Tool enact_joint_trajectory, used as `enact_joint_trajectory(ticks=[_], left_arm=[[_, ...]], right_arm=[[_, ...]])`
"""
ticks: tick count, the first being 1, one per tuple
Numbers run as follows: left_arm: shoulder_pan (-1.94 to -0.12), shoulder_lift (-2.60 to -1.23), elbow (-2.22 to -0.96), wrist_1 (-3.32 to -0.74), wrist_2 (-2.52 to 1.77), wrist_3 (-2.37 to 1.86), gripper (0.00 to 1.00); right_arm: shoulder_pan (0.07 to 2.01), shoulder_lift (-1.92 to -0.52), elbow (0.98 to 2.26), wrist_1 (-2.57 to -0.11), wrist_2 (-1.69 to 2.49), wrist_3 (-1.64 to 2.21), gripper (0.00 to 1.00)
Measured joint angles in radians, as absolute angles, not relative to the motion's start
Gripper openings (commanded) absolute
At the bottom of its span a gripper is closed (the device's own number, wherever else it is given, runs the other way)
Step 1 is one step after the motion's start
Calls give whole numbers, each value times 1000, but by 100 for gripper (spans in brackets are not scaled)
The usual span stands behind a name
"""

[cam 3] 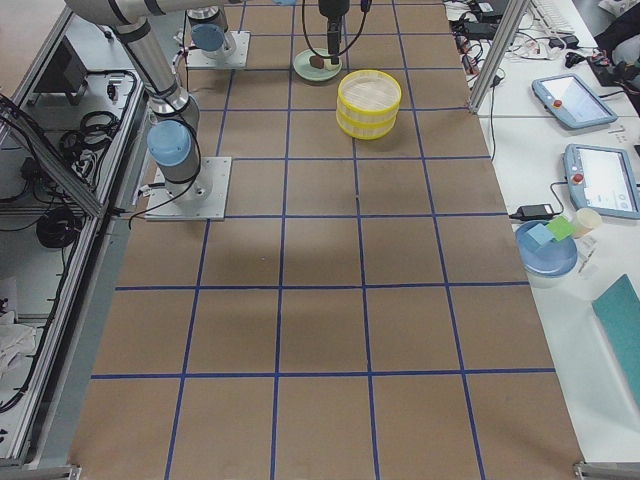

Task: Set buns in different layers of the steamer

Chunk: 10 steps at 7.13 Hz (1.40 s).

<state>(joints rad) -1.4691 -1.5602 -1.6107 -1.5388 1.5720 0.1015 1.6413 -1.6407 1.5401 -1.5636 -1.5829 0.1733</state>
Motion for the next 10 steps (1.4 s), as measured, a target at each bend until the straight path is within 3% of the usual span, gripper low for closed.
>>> enact_joint_trajectory(ticks=[5, 10], left_arm=[[-1470, -1649, -1727, -1463, 1547, -45, 100], [-1471, -1800, -1771, -1442, 1450, -132, 100]], right_arm=[[1642, -1606, 1540, -1590, -1581, 169, 100], [1700, -1282, 1573, -1917, -1588, 212, 92]])
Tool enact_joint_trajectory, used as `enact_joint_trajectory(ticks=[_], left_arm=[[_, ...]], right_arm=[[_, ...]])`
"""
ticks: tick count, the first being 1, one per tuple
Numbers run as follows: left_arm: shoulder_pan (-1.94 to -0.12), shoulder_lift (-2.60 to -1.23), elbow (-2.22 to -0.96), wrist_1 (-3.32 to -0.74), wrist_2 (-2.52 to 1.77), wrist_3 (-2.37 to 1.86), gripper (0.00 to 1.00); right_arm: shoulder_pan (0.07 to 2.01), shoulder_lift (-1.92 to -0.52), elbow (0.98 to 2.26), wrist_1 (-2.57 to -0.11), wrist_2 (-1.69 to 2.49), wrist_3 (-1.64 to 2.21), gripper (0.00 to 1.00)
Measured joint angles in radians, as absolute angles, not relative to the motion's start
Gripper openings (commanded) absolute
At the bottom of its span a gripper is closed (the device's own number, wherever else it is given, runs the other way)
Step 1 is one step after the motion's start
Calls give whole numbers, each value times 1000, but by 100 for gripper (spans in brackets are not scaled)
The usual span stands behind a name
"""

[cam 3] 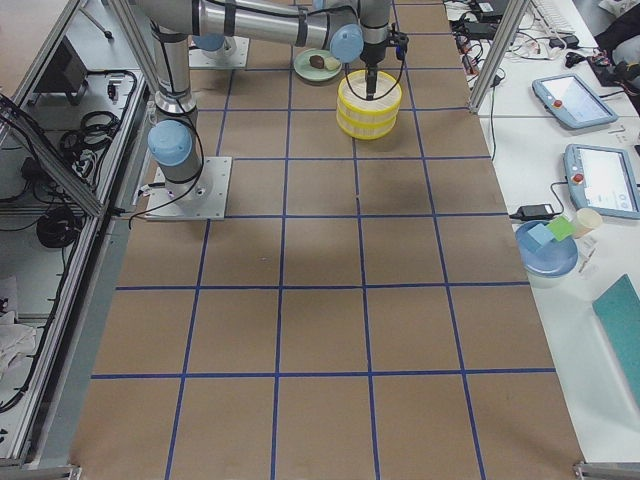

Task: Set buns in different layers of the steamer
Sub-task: 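Lower the left gripper to the white bun while the right grips the top tier rim, then grasp and lift the white bun with left while right lifts the top tier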

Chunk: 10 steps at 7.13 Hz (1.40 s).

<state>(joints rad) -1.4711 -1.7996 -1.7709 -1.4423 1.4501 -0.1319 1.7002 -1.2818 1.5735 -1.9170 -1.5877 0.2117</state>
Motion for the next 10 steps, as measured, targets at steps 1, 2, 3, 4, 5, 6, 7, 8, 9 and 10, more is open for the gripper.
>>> enact_joint_trajectory(ticks=[1, 2, 3, 4, 5, 6, 7, 8, 9, 10], left_arm=[[-1471, -1831, -1778, -1437, 1439, -133, 100], [-1471, -1861, -1781, -1431, 1431, -133, 98], [-1471, -1890, -1783, -1418, 1427, -133, 97], [-1471, -1919, -1784, -1400, 1426, -133, 94], [-1471, -1943, -1784, -1385, 1422, -133, 91], [-1471, -1962, -1784, -1378, 1414, -133, 91], [-1471, -1979, -1784, -1371, 1405, -134, 76], [-1471, -1993, -1784, -1364, 1398, -134, 50], [-1471, -2004, -1784, -1361, 1395, -133, 13], [-1471, -2012, -1786, -1360, 1395, -130, 0]], right_arm=[[1705, -1236, 1582, -1943, -1586, 248, 79], [1707, -1202, 1585, -1962, -1580, 284, 73], [1707, -1176, 1586, -1983, -1576, 303, 62], [1707, -1158, 1587, -1999, -1574, 310, 44], [1707, -1148, 1587, -2010, -1573, 313, 15], [1707, -1145, 1588, -2015, -1572, 314, 0], [1707, -1145, 1588, -2016, -1572, 313, 0], [1707, -1147, 1588, -2014, -1572, 306, 0], [1707, -1150, 1588, -2009, -1573, 294, 0], [1707, -1158, 1587, -1995, -1577, 284, 0]])
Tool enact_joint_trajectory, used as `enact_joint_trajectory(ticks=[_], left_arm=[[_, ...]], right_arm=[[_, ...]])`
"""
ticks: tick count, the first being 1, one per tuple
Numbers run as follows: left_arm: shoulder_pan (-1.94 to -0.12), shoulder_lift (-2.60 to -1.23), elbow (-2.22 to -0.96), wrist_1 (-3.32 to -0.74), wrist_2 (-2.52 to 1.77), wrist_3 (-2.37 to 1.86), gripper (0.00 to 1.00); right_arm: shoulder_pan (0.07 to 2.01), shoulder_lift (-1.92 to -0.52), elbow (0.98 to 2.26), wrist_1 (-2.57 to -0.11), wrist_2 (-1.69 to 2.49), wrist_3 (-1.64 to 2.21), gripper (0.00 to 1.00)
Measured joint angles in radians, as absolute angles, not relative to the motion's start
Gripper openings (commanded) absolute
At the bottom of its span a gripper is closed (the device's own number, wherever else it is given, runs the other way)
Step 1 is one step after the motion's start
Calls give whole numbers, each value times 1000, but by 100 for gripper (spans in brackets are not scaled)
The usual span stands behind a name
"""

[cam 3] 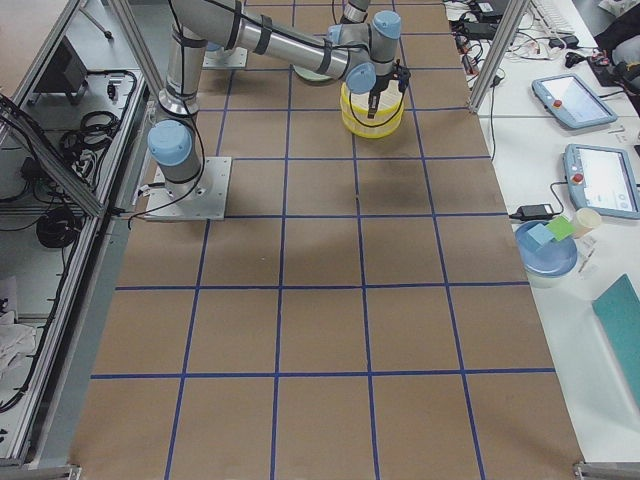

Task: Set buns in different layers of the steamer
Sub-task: 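Grasp and lift the white bun with left while right lifts the top tier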

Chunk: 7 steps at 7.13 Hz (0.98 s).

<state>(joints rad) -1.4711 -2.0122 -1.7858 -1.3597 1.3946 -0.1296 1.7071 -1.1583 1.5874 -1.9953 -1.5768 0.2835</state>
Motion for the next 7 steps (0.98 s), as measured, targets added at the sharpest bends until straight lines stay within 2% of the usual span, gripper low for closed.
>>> enact_joint_trajectory(ticks=[2, 4, 7], left_arm=[[-1471, -2014, -1783, -1360, 1400, -113, 0], [-1478, -1983, -1761, -1356, 1400, -107, 0], [-1539, -1889, -1639, -1338, 1399, -106, 0]], right_arm=[[1703, -1224, 1585, -1913, -1587, 252, 0], [1674, -1354, 1577, -1757, -1594, 193, 0], [1610, -1561, 1518, -1529, -1596, 135, 0]])
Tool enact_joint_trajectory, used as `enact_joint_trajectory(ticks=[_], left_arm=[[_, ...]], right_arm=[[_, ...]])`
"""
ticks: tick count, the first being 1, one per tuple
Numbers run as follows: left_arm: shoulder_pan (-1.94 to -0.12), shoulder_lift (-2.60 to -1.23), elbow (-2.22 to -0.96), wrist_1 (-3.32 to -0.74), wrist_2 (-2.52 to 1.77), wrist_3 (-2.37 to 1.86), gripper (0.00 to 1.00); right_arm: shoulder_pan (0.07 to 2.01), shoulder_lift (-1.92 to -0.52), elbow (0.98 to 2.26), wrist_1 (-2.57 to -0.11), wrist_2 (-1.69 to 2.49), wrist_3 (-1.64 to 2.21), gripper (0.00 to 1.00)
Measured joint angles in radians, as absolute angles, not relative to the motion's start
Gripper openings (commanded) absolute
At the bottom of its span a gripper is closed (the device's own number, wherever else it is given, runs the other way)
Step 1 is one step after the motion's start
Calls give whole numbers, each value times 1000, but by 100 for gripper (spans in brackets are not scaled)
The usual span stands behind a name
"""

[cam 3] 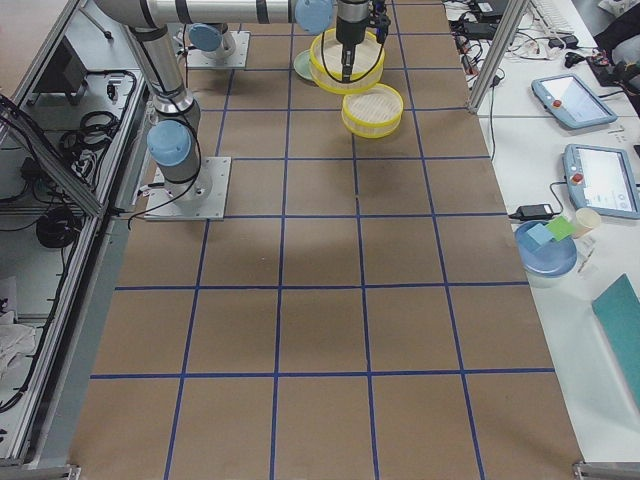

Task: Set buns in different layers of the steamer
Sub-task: 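Grasp and lift the white bun with left while right lifts the top tier, then carry the white bun into the lower tier while right holds the top tier aside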

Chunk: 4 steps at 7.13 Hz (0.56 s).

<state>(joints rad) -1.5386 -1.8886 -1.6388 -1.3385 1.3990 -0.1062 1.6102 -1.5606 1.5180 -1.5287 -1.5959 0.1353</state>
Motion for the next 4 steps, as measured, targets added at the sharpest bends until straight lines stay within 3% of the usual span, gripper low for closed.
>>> enact_joint_trajectory(ticks=[4], left_arm=[[-1642, -1898, -1604, -1053, 1250, -134, 0]], right_arm=[[1585, -1631, 1421, -1323, -1605, 97, 0]])
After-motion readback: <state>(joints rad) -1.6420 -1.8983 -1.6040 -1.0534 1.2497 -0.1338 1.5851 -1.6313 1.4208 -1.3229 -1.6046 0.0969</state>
